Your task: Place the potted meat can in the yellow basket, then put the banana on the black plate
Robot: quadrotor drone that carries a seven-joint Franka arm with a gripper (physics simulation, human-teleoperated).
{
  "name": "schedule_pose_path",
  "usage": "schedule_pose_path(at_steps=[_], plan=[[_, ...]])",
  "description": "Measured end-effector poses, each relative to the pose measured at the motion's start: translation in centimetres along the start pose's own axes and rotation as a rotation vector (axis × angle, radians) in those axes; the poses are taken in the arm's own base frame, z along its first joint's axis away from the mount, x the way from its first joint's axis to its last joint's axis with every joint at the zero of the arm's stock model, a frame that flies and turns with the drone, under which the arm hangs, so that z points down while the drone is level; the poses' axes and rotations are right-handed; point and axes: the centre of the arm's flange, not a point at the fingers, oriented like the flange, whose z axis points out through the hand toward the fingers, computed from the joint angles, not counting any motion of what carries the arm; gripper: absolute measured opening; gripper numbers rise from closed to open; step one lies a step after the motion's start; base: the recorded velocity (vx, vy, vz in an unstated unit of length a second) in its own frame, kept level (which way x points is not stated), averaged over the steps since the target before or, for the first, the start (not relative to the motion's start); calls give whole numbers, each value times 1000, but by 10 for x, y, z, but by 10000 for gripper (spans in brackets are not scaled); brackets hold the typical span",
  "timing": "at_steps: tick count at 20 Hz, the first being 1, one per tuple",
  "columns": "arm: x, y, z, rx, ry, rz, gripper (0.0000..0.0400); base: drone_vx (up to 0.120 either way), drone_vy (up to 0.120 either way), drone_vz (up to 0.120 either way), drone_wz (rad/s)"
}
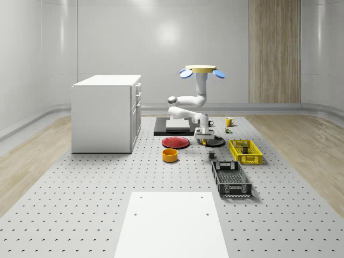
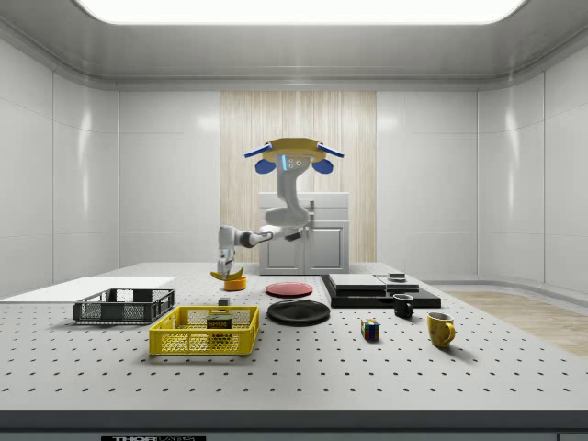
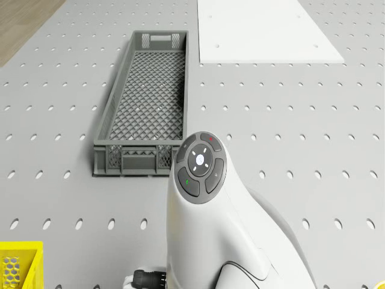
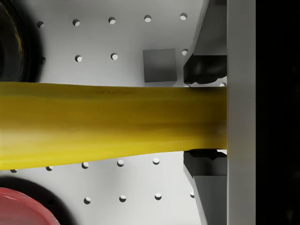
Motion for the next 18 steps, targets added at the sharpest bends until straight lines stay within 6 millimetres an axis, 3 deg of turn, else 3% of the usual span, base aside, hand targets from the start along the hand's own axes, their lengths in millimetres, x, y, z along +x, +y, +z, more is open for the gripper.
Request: schedule_pose_path(at_steps=[18], plan=[[0,0,0,0,0,1,193,-120,113,0,0]])
